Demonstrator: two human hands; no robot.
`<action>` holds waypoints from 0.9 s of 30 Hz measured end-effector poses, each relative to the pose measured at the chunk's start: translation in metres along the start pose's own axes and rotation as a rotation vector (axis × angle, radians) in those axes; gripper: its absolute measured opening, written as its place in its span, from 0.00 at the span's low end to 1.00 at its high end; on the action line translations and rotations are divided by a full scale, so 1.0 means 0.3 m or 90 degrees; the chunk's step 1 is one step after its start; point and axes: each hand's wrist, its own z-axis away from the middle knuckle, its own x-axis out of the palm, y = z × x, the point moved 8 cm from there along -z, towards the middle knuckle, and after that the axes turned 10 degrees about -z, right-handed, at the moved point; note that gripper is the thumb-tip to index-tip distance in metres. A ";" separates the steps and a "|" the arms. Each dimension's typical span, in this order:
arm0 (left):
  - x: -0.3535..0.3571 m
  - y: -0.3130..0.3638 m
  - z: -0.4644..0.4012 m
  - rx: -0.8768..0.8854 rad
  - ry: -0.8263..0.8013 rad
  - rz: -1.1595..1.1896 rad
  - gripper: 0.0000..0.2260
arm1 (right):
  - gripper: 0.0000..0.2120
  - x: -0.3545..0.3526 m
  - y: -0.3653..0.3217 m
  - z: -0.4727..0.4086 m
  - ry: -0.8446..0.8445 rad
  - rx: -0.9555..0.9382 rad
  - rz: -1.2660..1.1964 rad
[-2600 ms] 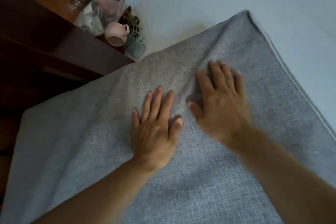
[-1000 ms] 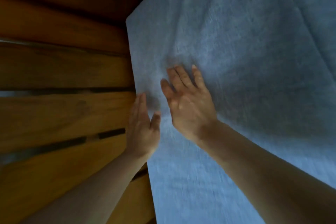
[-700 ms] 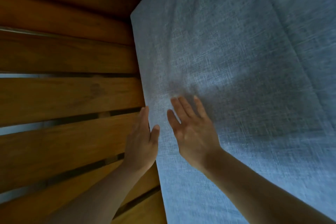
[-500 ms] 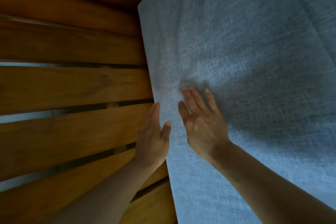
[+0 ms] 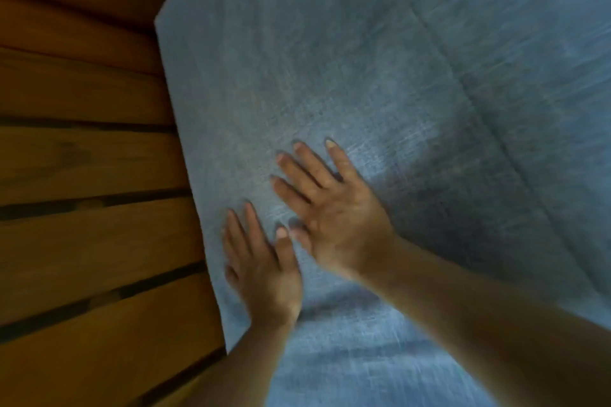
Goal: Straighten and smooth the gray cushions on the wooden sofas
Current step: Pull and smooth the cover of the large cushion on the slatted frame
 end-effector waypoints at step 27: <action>-0.142 1.304 0.684 0.379 -0.021 0.132 0.34 | 0.29 -0.830 0.975 0.742 0.162 0.213 0.028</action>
